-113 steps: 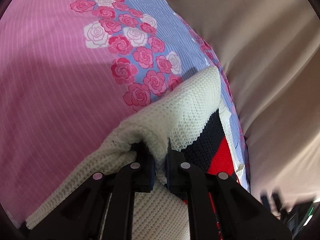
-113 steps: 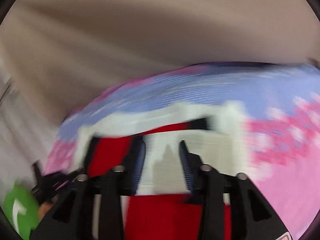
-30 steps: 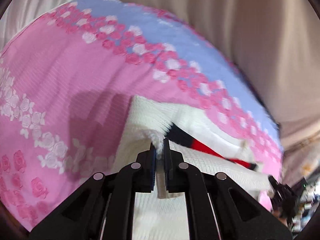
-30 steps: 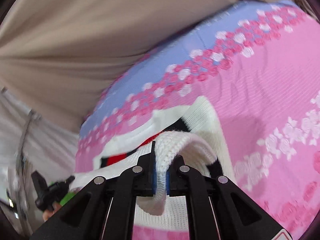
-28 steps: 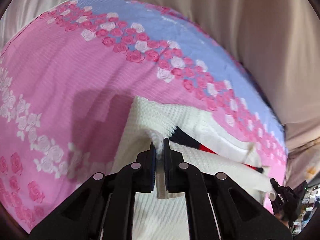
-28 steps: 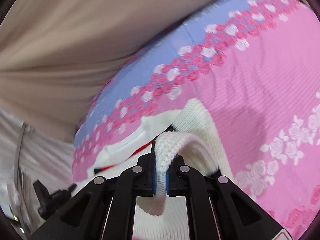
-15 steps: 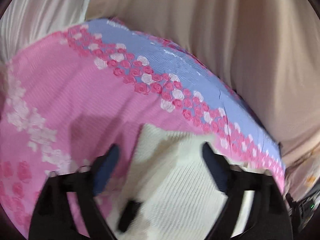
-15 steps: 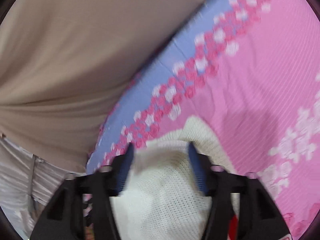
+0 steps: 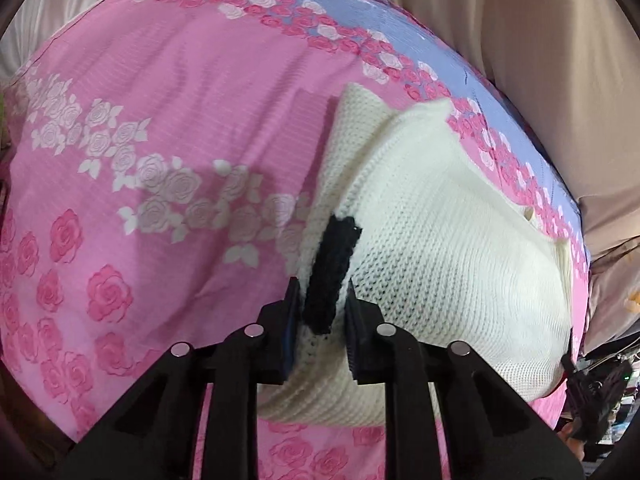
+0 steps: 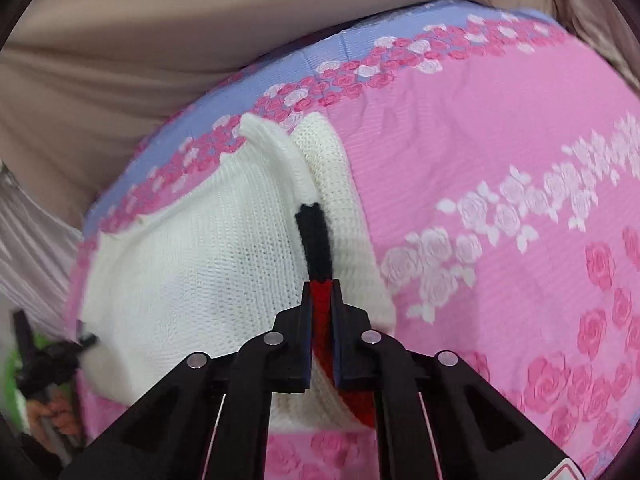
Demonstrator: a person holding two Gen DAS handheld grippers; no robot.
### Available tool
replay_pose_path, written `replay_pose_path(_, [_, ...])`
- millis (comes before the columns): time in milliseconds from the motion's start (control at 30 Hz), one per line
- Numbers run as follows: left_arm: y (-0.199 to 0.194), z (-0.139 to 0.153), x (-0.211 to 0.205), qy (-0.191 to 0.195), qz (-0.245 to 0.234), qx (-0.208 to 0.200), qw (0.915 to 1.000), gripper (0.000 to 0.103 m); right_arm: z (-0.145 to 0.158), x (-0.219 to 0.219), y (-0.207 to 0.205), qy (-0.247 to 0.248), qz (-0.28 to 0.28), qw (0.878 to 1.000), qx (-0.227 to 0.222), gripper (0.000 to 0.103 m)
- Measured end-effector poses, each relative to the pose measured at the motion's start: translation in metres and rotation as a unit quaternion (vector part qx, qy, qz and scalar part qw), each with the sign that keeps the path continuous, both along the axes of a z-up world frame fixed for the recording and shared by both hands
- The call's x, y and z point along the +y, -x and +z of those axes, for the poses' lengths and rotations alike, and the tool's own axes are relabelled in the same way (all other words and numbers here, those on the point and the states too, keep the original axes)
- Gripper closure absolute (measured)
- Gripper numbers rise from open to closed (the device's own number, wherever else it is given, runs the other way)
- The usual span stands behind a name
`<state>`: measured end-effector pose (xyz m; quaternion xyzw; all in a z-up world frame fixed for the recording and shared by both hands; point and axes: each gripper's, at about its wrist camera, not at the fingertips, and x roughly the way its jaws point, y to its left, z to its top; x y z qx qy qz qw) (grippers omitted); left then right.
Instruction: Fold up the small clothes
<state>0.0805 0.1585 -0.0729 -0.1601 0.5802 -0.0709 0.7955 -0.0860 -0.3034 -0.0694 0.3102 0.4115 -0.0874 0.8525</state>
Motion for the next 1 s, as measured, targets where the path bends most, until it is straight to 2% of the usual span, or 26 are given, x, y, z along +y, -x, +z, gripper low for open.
replay_pose_path(33, [-0.001,-0.003,0.0,-0.007,-0.002,0.003,1.0,0.084,0.0,-0.009,0.008,-0.005,-0.009,1.0,0.0,0.097])
replay_pose_path(133, [-0.003,-0.01,-0.005,-0.024,-0.008,0.011,0.9996,0.084,-0.031,-0.027,0.014,-0.006,-0.022,0.998,0.052,0.097])
replay_pose_path(167, [-0.004,-0.006,-0.005,-0.022,-0.009,0.012,0.9997,0.083,-0.049,-0.029,0.012,-0.007,-0.02,0.997,0.075,0.097])
replay_pose_path(233, [-0.004,0.016,-0.008,-0.004,-0.015,-0.001,0.9999,0.079,-0.049,-0.03,0.013,-0.023,-0.024,0.997,0.073,0.096])
replay_pose_path(267, [-0.004,0.026,-0.009,-0.003,-0.018,-0.015,0.9997,0.079,-0.041,-0.032,0.012,-0.036,-0.029,0.996,0.07,0.092])
replay_pose_path(300, [-0.008,0.041,-0.013,-0.006,-0.025,-0.045,0.9987,0.072,-0.032,-0.033,0.012,-0.035,-0.034,0.997,0.064,0.085])
replay_pose_path(333, [-0.014,0.051,-0.018,-0.01,-0.033,-0.066,0.9972,0.057,-0.02,-0.033,0.01,-0.024,-0.035,0.997,0.057,0.08])
replay_pose_path(367, [-0.024,0.058,-0.024,-0.02,-0.039,-0.082,0.9956,0.049,-0.003,-0.032,0.004,0.005,-0.027,0.999,0.045,0.072])
replay_pose_path(400, [-0.033,0.061,-0.029,-0.028,-0.04,-0.093,0.9945,0.039,0.009,-0.03,-0.003,0.027,-0.018,0.999,0.036,0.057])
replay_pose_path(433, [-0.044,0.06,-0.035,-0.033,-0.044,-0.099,0.9936,0.038,0.02,-0.028,-0.013,0.043,-0.007,0.999,0.027,0.051])
replay_pose_path(500, [-0.075,0.046,-0.053,-0.044,-0.063,-0.083,0.9937,0.038,0.034,-0.025,-0.043,0.059,0.021,0.998,0.011,0.042])
replay_pose_path(567, [-0.095,0.026,-0.067,-0.046,-0.072,-0.052,0.995,0.043,0.039,-0.017,-0.084,0.074,0.047,0.996,0.011,0.04])
replay_pose_path(600, [-0.105,0.012,-0.071,-0.046,-0.071,-0.03,0.996,0.064,0.037,-0.013,-0.099,0.083,0.056,0.995,0.014,0.039])
replay_pose_path(633, [-0.109,0.005,-0.073,-0.041,-0.07,-0.019,0.9965,0.095,0.032,-0.008,-0.116,0.095,0.069,0.993,0.023,0.039])
replay_pose_path(667, [-0.113,0.0,-0.073,-0.037,-0.068,-0.01,0.9969,0.097,0.024,-0.003,-0.133,0.107,0.081,0.99,0.037,0.039])
replay_pose_path(700, [-0.115,0.004,-0.07,-0.034,-0.059,-0.015,0.9976,0.098,0.016,0.001,-0.143,0.111,0.092,0.988,0.048,0.049])
replay_pose_path(733, [-0.116,0.01,-0.068,-0.035,-0.056,-0.028,0.9974,0.099,0.01,0.004,-0.153,0.112,0.106,0.987,0.052,0.067])
replay_pose_path(767, [-0.118,0.016,-0.067,-0.04,-0.056,-0.041,0.9968,0.099,0.008,0.005,-0.157,0.111,0.111,0.986,0.052,0.094])
replay_pose_path(833, [-0.127,0.024,-0.061,-0.046,-0.046,-0.052,0.9965,0.099,0.022,-0.002,-0.158,0.106,0.095,0.99,0.011,0.096])
replay_pose_path(900, [-0.139,0.017,-0.056,-0.051,-0.035,-0.04,0.9973,0.099,0.041,-0.016,-0.157,0.088,0.069,0.993,-0.028,0.097])
replay_pose_path(933, [-0.143,0.009,-0.057,-0.056,-0.037,-0.028,0.9974,0.099,0.043,-0.02,-0.159,0.083,0.063,0.994,-0.032,0.097])
replay_pose_path(1000, [-0.148,-0.009,-0.062,-0.072,-0.042,-0.014,0.9964,0.098,0.021,-0.027,-0.176,0.086,0.062,0.994,0.012,0.097])
